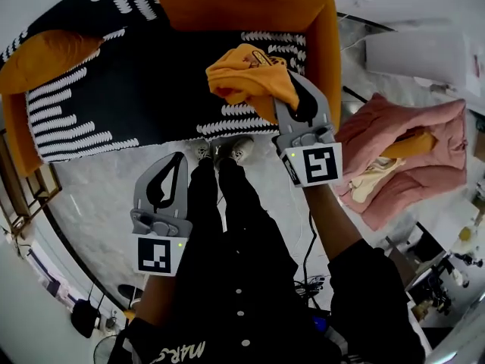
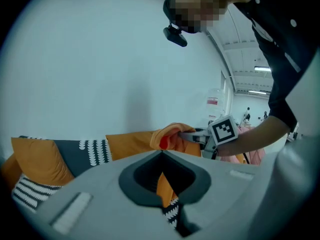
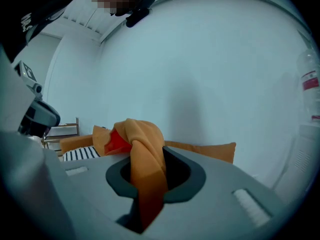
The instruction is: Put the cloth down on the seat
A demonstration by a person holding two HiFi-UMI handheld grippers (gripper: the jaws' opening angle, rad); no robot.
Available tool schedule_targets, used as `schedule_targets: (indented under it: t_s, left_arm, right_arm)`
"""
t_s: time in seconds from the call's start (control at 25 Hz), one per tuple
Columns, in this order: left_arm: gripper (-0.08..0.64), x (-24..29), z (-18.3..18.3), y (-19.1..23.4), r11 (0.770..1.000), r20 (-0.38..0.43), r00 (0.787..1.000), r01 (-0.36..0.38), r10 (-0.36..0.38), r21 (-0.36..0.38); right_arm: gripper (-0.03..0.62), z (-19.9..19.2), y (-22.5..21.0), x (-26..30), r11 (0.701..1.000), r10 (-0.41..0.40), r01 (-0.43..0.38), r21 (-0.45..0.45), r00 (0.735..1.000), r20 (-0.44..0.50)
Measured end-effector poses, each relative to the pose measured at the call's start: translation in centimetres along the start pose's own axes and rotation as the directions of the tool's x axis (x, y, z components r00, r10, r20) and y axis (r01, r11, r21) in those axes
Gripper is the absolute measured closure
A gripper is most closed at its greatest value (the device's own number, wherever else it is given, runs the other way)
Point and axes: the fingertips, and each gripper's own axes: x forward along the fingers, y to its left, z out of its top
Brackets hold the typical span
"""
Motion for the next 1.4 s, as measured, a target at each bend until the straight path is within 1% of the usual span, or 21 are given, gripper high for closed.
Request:
schedule_targets:
  t_s: [0.16, 0.28, 0.36, 0.52, 0.6, 0.68, 0.76, 0.8, 0.88, 0.92, 0.96, 1.04, 1.08, 1.16, 1.2, 1.24, 1.28, 1.36, 1.4]
  left_arm:
    - [0.558, 0.4, -3.4, -1.1, 0.999, -0.053, 0.998, 0.023, -0.025, -0.027]
    - [0.558, 0.0, -6.2, -2.0, 0.998, -0.11, 0.992, 0.05, -0.055, -0.044]
    - [0.558, 0.0, -8.0, -2.6, 0.997, -0.133, 0.989, 0.061, -0.067, -0.052]
    - [0.558, 0.6, -10.3, -3.1, 0.995, -0.126, 0.989, 0.064, -0.073, -0.076]
    - [0.558, 1.1, -10.9, -3.2, 0.994, -0.124, 0.989, 0.073, -0.082, -0.079]
    - [0.558, 1.6, -11.3, -3.4, 0.994, -0.119, 0.99, 0.071, -0.081, -0.085]
    - [0.558, 2.0, -11.4, -3.5, 0.993, -0.11, 0.991, 0.065, -0.075, -0.094]
    - [0.558, 2.1, -11.5, -3.6, 0.993, -0.109, 0.991, 0.063, -0.074, -0.099]
    - [0.558, 2.2, -11.6, -3.8, 0.992, -0.112, 0.991, 0.066, -0.077, -0.103]
    - [0.558, 2.1, -11.6, -3.8, 0.993, -0.113, 0.99, 0.067, -0.078, -0.102]
    - [0.558, 2.0, -11.6, -3.8, 0.993, -0.114, 0.99, 0.066, -0.077, -0.101]
    - [0.558, 1.7, -11.5, -3.5, 0.992, -0.111, 0.991, 0.058, -0.07, -0.11]
    - [0.558, 1.5, -11.5, -3.3, 0.991, -0.105, 0.992, 0.053, -0.066, -0.122]
    - [0.558, 1.4, -11.2, -3.0, 0.988, -0.093, 0.994, 0.046, -0.06, -0.151]
    - [0.558, 1.4, -11.1, -2.9, 0.986, -0.089, 0.994, 0.045, -0.06, -0.158]
    - [0.558, 1.4, -10.9, -2.9, 0.986, -0.086, 0.994, 0.047, -0.061, -0.159]
    - [0.558, 1.4, -10.7, -3.0, 0.987, -0.084, 0.994, 0.05, -0.064, -0.156]
    - [0.558, 1.4, -10.2, -3.3, 0.987, -0.078, 0.995, 0.056, -0.069, -0.152]
    - [0.558, 1.3, -9.9, -3.4, 0.986, -0.075, 0.995, 0.06, -0.072, -0.153]
  right_arm:
    - [0.512, -4.8, 0.1, 2.3, 0.999, 0.013, -0.015, -0.032, 0.998, -0.055]
    - [0.512, -7.9, 0.3, 3.7, 0.999, 0.015, -0.018, -0.035, 0.996, -0.083]
    - [0.512, -10.2, 0.1, 4.5, 0.999, 0.012, -0.017, -0.045, 0.995, -0.103]
    - [0.514, -14.4, 0.4, 5.8, 0.994, 0.026, -0.04, -0.097, 0.989, -0.142]
    - [0.512, -16.3, 1.0, 6.5, 0.986, 0.032, -0.059, -0.157, 0.985, -0.172]
    - [0.512, -18.6, 1.2, 7.2, 0.973, 0.022, -0.075, -0.217, 0.972, -0.235]
    - [0.512, -21.3, 1.5, 7.8, 0.959, 0.019, -0.106, -0.261, 0.949, -0.315]
    - [0.512, -22.7, 1.7, 8.2, 0.95, 0.026, -0.135, -0.281, 0.932, -0.361]
    - [0.512, -25.1, 2.2, 8.9, 0.923, 0.042, -0.205, -0.325, 0.894, -0.446]
    - [0.511, -25.9, 2.5, 9.2, 0.904, 0.049, -0.241, -0.352, 0.879, -0.475]
    - [0.511, -26.4, 3.0, 9.5, 0.883, 0.057, -0.274, -0.38, 0.868, -0.493]
    - [0.511, -26.6, 3.7, 9.8, 0.85, 0.074, -0.32, -0.418, 0.858, -0.507]
    - [0.51, -26.6, 3.9, 9.8, 0.842, 0.081, -0.333, -0.424, 0.856, -0.511]
    - [0.501, -26.9, 4.2, 9.7, 0.84, 0.089, -0.351, -0.413, 0.841, -0.534]
    - [0.485, -27.2, 4.2, 9.6, 0.842, 0.096, -0.365, -0.398, 0.826, -0.556]
    - [0.444, -27.6, 4.3, 9.5, 0.842, 0.107, -0.385, -0.378, 0.806, -0.582]
    - [0.383, -28.0, 4.4, 9.4, 0.84, 0.122, -0.408, -0.358, 0.785, -0.608]
    - [0.296, -28.3, 4.6, 9.0, 0.827, 0.155, -0.456, -0.327, 0.746, -0.647]
    - [0.276, -28.4, 4.8, 8.7, 0.818, 0.17, -0.479, -0.318, 0.73, -0.662]
